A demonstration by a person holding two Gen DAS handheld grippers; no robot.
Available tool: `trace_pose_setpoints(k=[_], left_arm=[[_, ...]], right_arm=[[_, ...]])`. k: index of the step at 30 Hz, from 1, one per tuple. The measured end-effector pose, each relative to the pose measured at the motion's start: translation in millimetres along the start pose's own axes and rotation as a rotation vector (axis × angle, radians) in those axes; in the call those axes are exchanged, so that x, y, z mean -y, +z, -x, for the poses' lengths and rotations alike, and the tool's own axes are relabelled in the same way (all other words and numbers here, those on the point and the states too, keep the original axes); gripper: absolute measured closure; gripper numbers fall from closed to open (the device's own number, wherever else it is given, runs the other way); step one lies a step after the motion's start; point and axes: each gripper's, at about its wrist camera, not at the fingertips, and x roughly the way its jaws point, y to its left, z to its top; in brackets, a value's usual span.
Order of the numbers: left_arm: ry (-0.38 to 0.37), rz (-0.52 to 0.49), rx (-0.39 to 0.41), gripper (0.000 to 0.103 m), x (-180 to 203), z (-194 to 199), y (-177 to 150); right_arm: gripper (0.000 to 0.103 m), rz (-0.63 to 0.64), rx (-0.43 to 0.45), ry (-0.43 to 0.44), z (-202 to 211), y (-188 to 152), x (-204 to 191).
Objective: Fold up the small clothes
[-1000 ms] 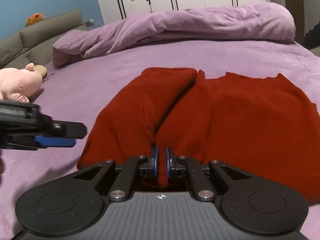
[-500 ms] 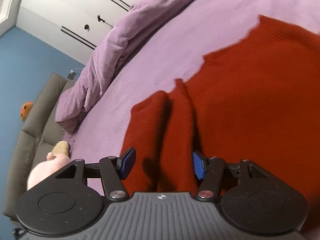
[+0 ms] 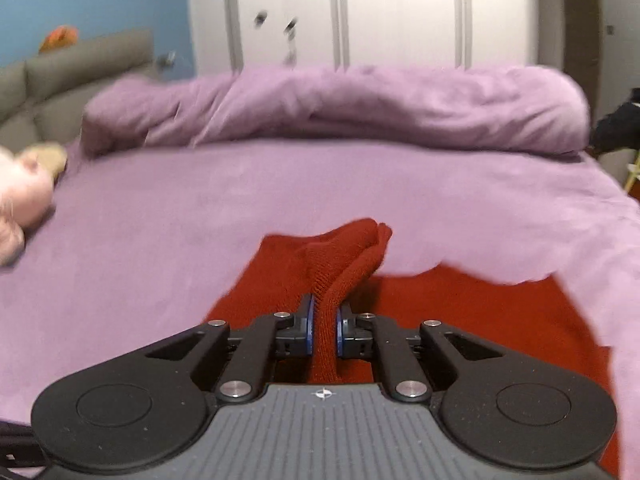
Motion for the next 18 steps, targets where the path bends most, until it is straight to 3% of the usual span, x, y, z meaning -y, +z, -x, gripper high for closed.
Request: trace_pose_setpoints(k=[4, 9, 11, 14, 15, 18], left_arm=[[0.025, -0.034, -0.045, 0.053, 16, -20, -3], [0.032, -0.034, -0.052, 0.052, 26, -35, -1], [0.021, -0.023, -0.059, 0.054, 29, -36, 0], [0.026, -0.040, -0.066, 0.054, 31, -38, -1], [0.032, -0.048, -0.067, 0.054, 32, -39, -1], [0.036, -0.051, -0.076, 0.054, 36, -44, -1]], right_arm=[[0.094, -0.055, 0.036, -0.103, 22, -5, 42], [0.094, -0.108, -0.080, -0.187, 10, -40, 95], [0.092, -0.167, -0.108, -0.152, 4, -52, 113], [0.080, -0.315, -0.118, -0.050, 6, -53, 134], [0.070, -0.388, -0.130, -0.013, 6, -53, 143], [0.062, -0.535, -0.124, 0.060, 2, -57, 158]])
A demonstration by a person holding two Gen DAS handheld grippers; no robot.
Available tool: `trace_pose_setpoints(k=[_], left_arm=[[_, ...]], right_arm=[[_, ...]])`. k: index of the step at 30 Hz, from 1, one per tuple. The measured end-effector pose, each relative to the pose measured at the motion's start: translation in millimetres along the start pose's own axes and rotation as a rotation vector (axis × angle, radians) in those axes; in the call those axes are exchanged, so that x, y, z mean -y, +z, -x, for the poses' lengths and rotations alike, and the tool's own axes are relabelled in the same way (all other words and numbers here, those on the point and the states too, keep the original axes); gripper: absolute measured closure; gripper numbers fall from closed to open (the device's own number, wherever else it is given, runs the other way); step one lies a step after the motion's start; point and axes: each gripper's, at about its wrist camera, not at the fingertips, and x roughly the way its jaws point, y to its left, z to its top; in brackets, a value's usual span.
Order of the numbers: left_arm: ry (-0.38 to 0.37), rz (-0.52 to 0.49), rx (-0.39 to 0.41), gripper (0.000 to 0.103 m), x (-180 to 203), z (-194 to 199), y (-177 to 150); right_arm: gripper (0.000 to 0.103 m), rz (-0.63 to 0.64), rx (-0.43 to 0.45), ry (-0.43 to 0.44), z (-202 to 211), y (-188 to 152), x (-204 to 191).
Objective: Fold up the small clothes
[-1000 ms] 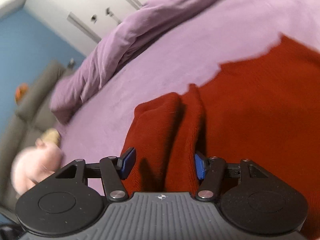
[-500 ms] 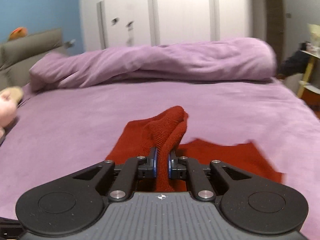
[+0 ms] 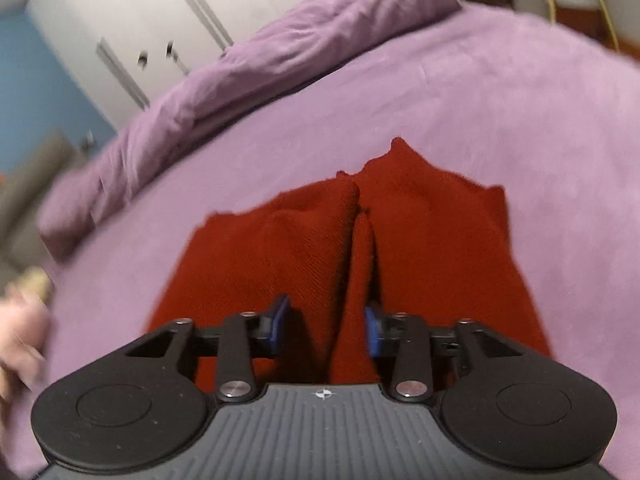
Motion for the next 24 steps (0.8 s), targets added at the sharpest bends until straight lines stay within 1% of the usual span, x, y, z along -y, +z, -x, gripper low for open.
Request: trace_pose_setpoints(k=[1, 2, 3, 4, 6, 7, 8, 9, 11, 12, 13, 14, 16, 17, 18, 19, 20, 21, 22, 24], left_arm=[[0.005, 0.000, -0.005, 0.054, 2, -2, 0], [0.012, -0.004, -0.007, 0.052, 7, -3, 1], [0.020, -0.013, -0.009, 0.051, 10, -4, 0], [0.036, -0.026, -0.009, 0.051, 13, -5, 1], [0.070, -0.053, -0.004, 0.050, 21, -5, 2], [0.075, -0.060, 0.001, 0.050, 23, -4, 2], [0.080, -0.065, 0.008, 0.049, 25, -3, 2], [0.080, -0.067, 0.014, 0.048, 25, -3, 2], [0.072, -0.068, 0.012, 0.045, 27, -4, 1], [0.074, -0.062, 0.005, 0.044, 28, -7, 1], [0.073, -0.055, -0.005, 0.044, 31, -10, 1], [0.071, -0.056, -0.009, 0.045, 34, -12, 0], [0.085, -0.082, -0.004, 0.046, 41, -17, -2], [0.094, -0.092, -0.004, 0.046, 42, -17, -2], [0.094, -0.095, -0.001, 0.046, 41, -16, -2], [0.091, -0.090, 0.001, 0.046, 38, -15, -2], [0.092, -0.079, 0.001, 0.045, 37, -15, -2], [0.086, -0.061, -0.003, 0.045, 34, -15, -1], [0.081, -0.042, -0.005, 0.045, 32, -15, -1], [0.089, -0.036, -0.001, 0.045, 37, -18, -1]], right_arm=[[0.062, -0.012, -0.007, 0.010, -4, 0, 0], [0.065, 0.013, -0.011, 0.009, -7, 1, -3], [0.085, 0.080, -0.004, -0.016, -10, 0, -12], [0.093, 0.170, 0.010, -0.060, -14, -5, -25], [0.094, 0.347, 0.031, -0.135, -15, -11, -46], [0.094, 0.431, 0.053, -0.178, -9, -12, -55], [0.094, 0.482, 0.091, -0.201, -2, -13, -60], [0.094, 0.507, 0.137, -0.219, 8, -11, -61], [0.094, 0.536, 0.202, -0.276, 20, -9, -60], [0.094, 0.567, 0.225, -0.323, 21, -10, -57], [0.094, 0.579, 0.222, -0.367, 17, -9, -52], [0.093, 0.571, 0.211, -0.391, 11, -9, -45], [0.091, 0.567, 0.154, -0.443, -7, -11, -27], [0.088, 0.552, 0.145, -0.459, -9, -13, -19], [0.080, 0.515, 0.157, -0.452, -2, -13, -13], [0.077, 0.464, 0.172, -0.428, 9, -11, -10], [0.072, 0.393, 0.187, -0.395, 26, -9, -4], [0.071, 0.315, 0.202, -0.356, 45, -11, 3], [0.070, 0.245, 0.217, -0.306, 62, -14, 10], [0.064, 0.109, 0.229, -0.196, 94, -32, 32]])
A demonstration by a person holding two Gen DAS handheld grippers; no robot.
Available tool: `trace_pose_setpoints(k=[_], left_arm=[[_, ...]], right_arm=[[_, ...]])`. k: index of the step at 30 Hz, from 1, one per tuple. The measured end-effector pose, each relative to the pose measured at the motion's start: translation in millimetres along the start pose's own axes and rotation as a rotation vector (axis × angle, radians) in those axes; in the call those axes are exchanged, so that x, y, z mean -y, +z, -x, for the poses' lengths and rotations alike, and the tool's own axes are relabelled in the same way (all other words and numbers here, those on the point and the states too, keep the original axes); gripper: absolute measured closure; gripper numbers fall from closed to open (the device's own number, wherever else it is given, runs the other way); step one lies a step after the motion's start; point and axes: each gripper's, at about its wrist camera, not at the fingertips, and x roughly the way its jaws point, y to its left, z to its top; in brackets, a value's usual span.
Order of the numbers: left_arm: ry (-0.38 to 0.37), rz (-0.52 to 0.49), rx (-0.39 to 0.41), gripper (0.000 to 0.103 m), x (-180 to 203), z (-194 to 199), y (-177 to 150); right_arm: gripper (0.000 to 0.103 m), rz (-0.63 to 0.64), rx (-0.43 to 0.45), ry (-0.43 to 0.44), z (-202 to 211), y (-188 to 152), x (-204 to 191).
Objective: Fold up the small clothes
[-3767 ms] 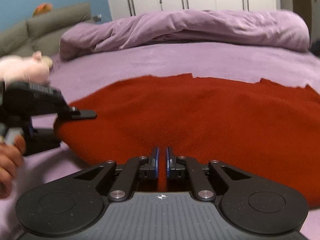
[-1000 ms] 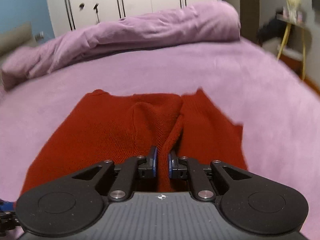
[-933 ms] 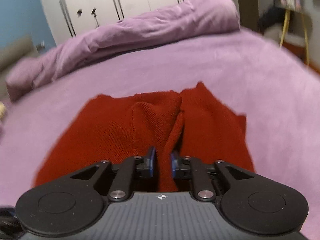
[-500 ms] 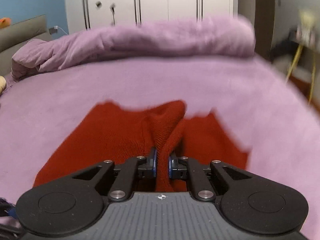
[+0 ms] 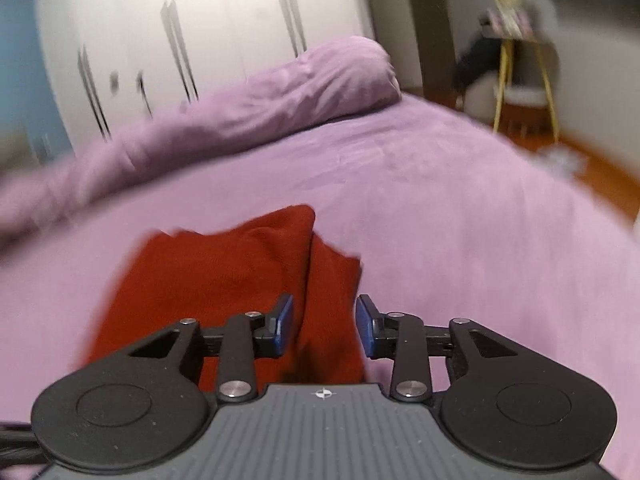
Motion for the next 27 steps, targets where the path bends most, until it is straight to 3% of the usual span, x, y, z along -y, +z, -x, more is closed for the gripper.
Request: trace_pose_setpoints(k=[4, 8, 11, 13, 14, 15, 17, 18, 19, 21, 25, 27], left_arm=[[0.036, -0.023, 0.008, 0.046, 10, -2, -2], [0.047, -0.001, 0.006, 0.046, 10, -1, -2], [0.054, -0.013, 0.006, 0.045, 11, -1, -2], [0.059, -0.016, 0.010, 0.045, 10, 2, -1], [0.069, -0.011, 0.016, 0.045, 9, 3, 0], [0.087, -0.002, 0.026, 0.045, 9, 4, 0], [0.083, 0.010, 0.038, 0.045, 6, 6, -1], [0.079, 0.014, 0.039, 0.045, 5, 7, -2], [0.076, 0.012, 0.032, 0.045, 5, 7, -3], [0.067, 0.000, 0.008, 0.045, 5, 6, -6], [0.056, -0.015, -0.032, 0.047, -11, 27, -8], [0.070, 0.011, -0.028, 0.047, -26, 39, -3]], right_arm=[[0.064, -0.184, -0.074, 0.133, 20, -28, 23], [0.064, -0.162, -0.111, 0.168, 5, -33, 13], [0.087, -0.209, -0.130, 0.127, -7, -34, 8], [0.093, -0.271, -0.119, 0.165, -6, -32, 11], [0.095, -0.339, -0.105, 0.232, -3, -31, 17], [0.096, -0.466, -0.089, 0.352, 0, -33, 31], [0.096, -0.784, -0.049, 0.574, -2, -47, 64], [0.097, -0.864, -0.051, 0.584, -3, -54, 74], [0.097, -0.851, -0.071, 0.505, -4, -56, 79], [0.097, -0.621, -0.150, 0.236, -8, -51, 70], [0.092, -0.467, -0.178, 0.143, 3, -41, 57], [0.089, -0.402, -0.176, 0.014, 17, -27, 53]])
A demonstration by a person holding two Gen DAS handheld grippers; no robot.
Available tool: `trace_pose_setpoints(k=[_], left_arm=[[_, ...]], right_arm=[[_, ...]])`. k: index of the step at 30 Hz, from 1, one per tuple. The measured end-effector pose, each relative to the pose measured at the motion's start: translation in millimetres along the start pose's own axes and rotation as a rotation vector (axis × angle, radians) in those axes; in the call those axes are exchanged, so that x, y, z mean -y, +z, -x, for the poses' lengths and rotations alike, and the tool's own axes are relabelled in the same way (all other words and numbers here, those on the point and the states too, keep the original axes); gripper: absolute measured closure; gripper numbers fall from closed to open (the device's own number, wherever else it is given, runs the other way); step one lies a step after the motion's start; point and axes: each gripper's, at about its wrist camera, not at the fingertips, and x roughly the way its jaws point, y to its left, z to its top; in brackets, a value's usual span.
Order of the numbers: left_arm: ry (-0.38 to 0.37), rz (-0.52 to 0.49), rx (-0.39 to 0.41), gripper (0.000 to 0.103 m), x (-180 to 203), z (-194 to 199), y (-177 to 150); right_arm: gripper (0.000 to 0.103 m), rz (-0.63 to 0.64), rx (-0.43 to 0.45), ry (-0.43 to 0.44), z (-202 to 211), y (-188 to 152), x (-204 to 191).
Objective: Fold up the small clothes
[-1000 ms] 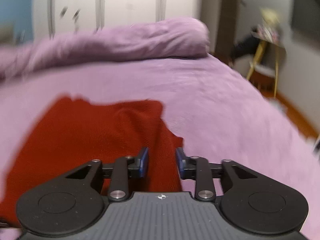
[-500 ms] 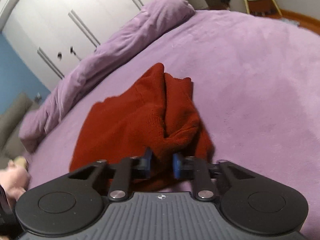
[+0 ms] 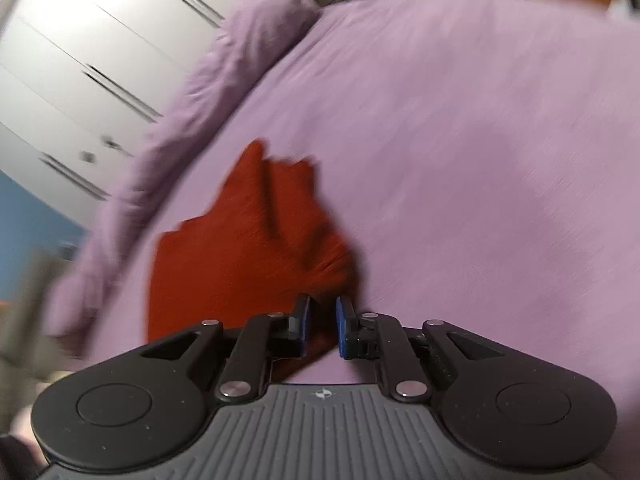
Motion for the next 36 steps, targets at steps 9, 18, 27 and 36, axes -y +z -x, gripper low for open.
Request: trace_pose_setpoints(k=[9, 18, 27, 36], left_arm=[[0.019, 0.242, 0.167, 0.046, 8, -13, 77], [0.059, 0.102, 0.250, 0.042, 78, -106, 134], [0.028, 0.122, 0.284, 0.022, 63, -152, 119], [-0.007, 0.115, 0.215, 0.025, 63, -108, 109]], right_arm=[[0.087, 0.322, 0.022, 0.172, -58, 35, -109], [0.101, 0.593, 0.092, -0.043, -152, 52, -148], [0.103, 0.435, 0.241, 0.018, -157, 54, -86], [0.099, 0.409, 0.199, 0.049, -136, 60, -90]])
